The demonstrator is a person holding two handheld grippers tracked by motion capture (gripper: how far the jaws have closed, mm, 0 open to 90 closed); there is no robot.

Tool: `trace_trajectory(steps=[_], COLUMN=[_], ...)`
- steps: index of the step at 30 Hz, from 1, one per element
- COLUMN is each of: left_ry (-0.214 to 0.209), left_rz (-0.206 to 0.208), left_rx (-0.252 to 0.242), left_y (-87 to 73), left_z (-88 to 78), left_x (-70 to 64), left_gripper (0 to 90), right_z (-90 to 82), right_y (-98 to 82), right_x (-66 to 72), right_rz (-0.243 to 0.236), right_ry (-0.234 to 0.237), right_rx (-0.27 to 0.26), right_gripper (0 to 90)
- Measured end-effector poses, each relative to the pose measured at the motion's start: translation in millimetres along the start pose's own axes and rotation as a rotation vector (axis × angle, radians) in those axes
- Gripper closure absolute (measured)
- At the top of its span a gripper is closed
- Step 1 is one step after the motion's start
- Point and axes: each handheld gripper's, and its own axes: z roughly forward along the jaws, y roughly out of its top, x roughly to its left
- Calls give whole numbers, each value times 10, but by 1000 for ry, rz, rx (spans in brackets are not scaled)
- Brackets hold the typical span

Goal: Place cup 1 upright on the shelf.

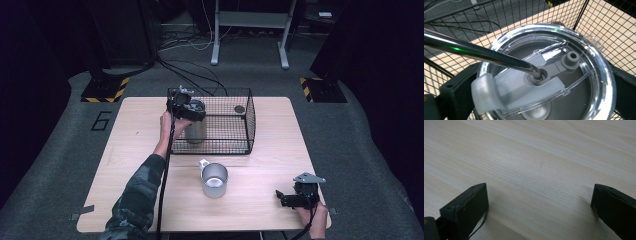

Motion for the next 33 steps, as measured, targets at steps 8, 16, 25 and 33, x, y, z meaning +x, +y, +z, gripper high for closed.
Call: trace_trajectory(steps=[8, 16, 25, 33], left_ry=[14, -13, -35, -36], left_rz=[29, 26, 72, 81], left_rx=[-1, -31, -50, -71], left_y=[7, -27, -145, -296], left_z=[-234, -462, -754, -945], left_x=[-44, -84, -187, -216], left_gripper=[1, 5, 5, 9], right_z=[0, 1, 2, 1], right_y=[0, 0, 0, 0], right_x=[1, 0, -1, 1], right_rz=[0, 0, 0, 3], right_ry=[0, 1, 1, 0], right_rx=[0, 0, -2, -1], right_gripper=[6, 7, 6, 6])
